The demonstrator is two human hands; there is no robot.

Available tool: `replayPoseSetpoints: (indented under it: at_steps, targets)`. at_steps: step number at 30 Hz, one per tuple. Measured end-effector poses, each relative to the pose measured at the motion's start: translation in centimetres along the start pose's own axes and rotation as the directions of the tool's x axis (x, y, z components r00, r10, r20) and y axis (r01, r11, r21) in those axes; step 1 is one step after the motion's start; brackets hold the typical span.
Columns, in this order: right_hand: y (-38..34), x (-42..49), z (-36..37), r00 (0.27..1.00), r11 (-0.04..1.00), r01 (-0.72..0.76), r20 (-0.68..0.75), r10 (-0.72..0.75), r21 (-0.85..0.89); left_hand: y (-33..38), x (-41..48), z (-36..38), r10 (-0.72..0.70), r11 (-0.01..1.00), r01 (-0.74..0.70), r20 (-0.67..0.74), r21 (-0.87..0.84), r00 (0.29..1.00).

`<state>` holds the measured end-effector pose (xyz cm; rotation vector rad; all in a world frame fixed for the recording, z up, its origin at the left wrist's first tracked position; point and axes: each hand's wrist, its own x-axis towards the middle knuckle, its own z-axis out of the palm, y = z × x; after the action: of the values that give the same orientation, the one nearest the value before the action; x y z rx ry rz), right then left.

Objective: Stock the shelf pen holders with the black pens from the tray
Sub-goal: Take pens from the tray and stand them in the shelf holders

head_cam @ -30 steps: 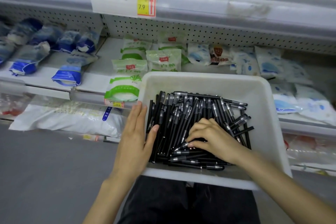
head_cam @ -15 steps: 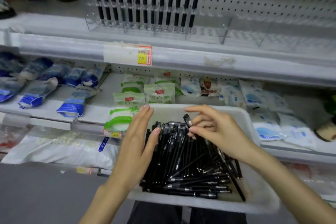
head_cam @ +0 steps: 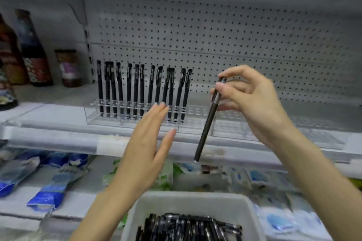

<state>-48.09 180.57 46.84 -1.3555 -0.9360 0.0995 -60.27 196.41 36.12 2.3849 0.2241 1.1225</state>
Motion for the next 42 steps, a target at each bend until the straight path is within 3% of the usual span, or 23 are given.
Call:
replayPoseSetpoints:
  at_steps: [7,16,25,28,30,42]
  targets:
    - [-1.5,6.1,0.2,0.988,0.980,0.124,-0.076,-0.137,-0.158,-1.4,1.4,2.0,-0.017,0.977,-0.010,0.122,0.215,0.992]
    - [1.2,8.8,0.6,0.989,0.986,0.061,-0.125,-0.081,-0.157,-2.6,1.4,2.4,0.045,0.976,-0.068,0.116,0.205,0.992]
    - [2.4,9.3,0.9,0.997,0.951,0.023,0.074,0.000,-0.309,-2.6,1.4,2.6,0.025,0.982,-0.044,0.103,0.183,0.994]
    - [3.0,9.1,1.5,0.986,0.863,0.040,0.162,0.049,-0.504,-2.6,1.4,2.6,0.028,0.980,-0.048,0.105,0.192,0.994]
    - [3.3,9.0,1.6,0.984,0.806,0.060,0.171,0.052,-0.589,-2.5,1.5,2.6,0.025,0.979,-0.047,0.114,0.200,0.993]
    - [3.8,9.0,1.3,0.974,0.752,0.036,0.190,0.120,-0.658,-2.1,1.7,2.0,-0.004,0.972,-0.032,0.151,0.234,0.989]
